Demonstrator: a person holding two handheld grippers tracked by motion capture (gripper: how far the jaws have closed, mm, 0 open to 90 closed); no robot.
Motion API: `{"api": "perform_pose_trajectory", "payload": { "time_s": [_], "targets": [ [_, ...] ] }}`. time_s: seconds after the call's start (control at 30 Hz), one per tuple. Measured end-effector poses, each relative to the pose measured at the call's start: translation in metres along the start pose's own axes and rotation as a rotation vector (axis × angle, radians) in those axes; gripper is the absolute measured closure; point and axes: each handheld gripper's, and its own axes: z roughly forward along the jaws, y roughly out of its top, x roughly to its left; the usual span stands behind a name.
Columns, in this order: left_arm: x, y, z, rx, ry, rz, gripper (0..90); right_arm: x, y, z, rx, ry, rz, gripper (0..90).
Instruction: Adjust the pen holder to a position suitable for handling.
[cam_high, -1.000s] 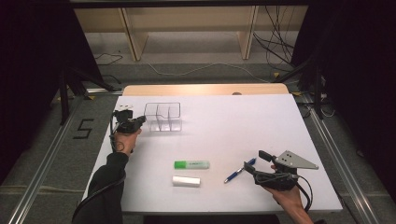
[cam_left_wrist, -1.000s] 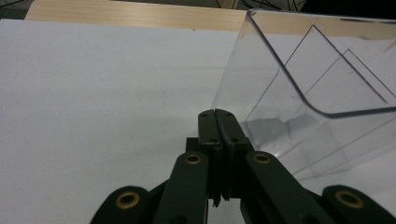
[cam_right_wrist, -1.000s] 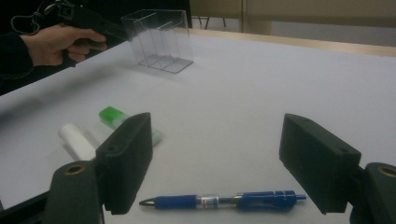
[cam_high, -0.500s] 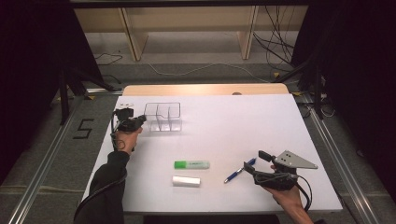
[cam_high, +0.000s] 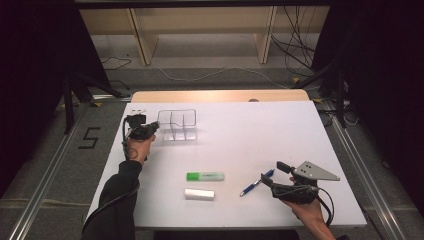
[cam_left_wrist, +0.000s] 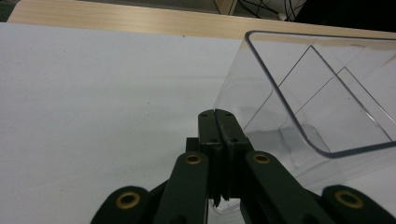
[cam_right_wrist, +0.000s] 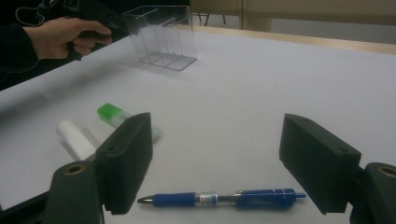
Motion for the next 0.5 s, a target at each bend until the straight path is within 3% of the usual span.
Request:
{"api": "perform_pose_trajectory", "payload": {
  "time_s": [0.23,0.5],
  "targets": [
    [-0.016,0.001,0.008,-0.003,-0.014,0.022,89.3,0.0,0.0,0.0,0.002,0.001,-0.001,26.6],
    [-0.034,0.006,0.017,-0.009,-0.031,0.019,89.3,-0.001,0.0,-0.001,-0.004,0.004,-0.005,26.6]
  ]
}}
